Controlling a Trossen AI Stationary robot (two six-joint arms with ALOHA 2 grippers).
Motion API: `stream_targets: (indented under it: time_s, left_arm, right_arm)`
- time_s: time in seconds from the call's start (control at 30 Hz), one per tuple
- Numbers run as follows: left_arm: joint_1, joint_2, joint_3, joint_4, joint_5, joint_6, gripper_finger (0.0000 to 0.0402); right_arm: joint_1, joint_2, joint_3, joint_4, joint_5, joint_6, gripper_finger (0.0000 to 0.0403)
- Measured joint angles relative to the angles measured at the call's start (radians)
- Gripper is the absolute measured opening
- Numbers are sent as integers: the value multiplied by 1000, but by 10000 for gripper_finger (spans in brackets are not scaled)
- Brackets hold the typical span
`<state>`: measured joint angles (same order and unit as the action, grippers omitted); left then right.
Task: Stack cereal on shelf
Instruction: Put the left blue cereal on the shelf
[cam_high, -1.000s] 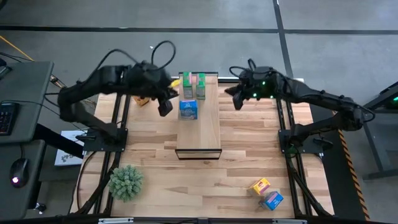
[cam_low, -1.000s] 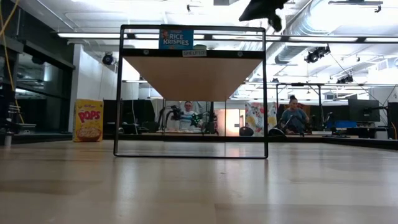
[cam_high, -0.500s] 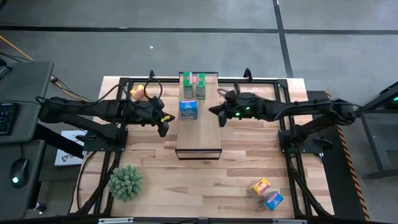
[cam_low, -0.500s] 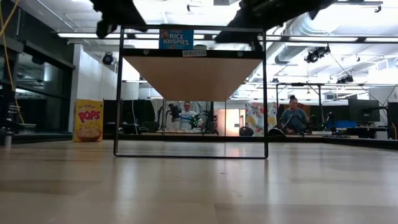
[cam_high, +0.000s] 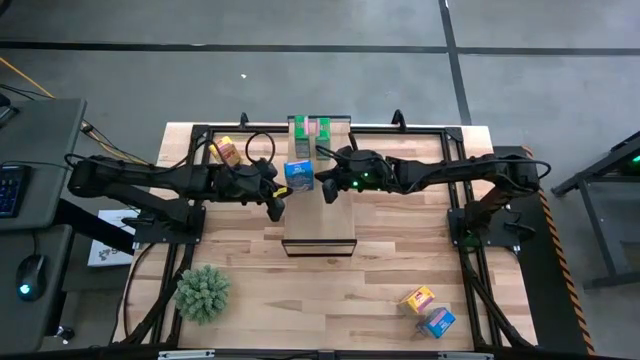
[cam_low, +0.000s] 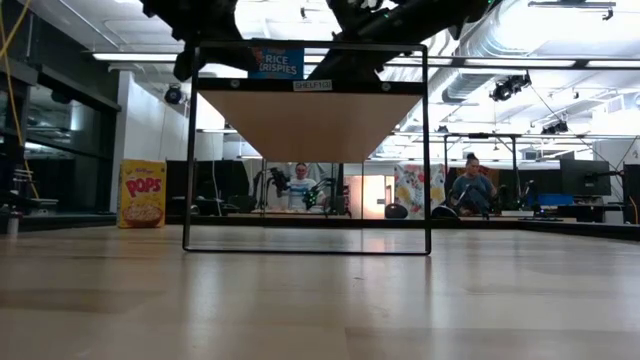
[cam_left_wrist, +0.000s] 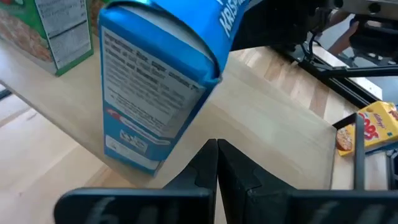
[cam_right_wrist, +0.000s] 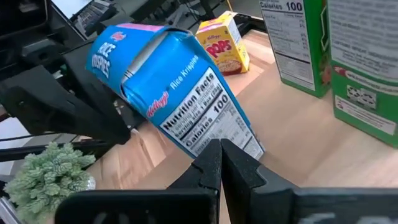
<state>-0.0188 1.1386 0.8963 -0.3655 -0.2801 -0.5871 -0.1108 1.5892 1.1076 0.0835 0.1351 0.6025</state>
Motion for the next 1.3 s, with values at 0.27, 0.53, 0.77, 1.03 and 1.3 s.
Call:
stream_targets:
  time_s: [0.27,0.53,0.77,1.03,1.3]
  left_arm:
    - [26,-10,0,-32,-15,42,0]
    - [72,-25,1,-72,7,108,0]
    - [124,-25,1,-71,9,156,0]
    - [185,-25,1,-39,27,218,0]
    - [251,-18,1,32,33,259,0]
  right_arm:
    - [0,0,0,-13,-9,6,0]
    - [0,0,0,-12,-16,4,0]
    - [7,0,0,-12,-39,3,0]
    - [36,0,0,-11,-38,3,0]
    - [61,0,0,7,-34,18,0]
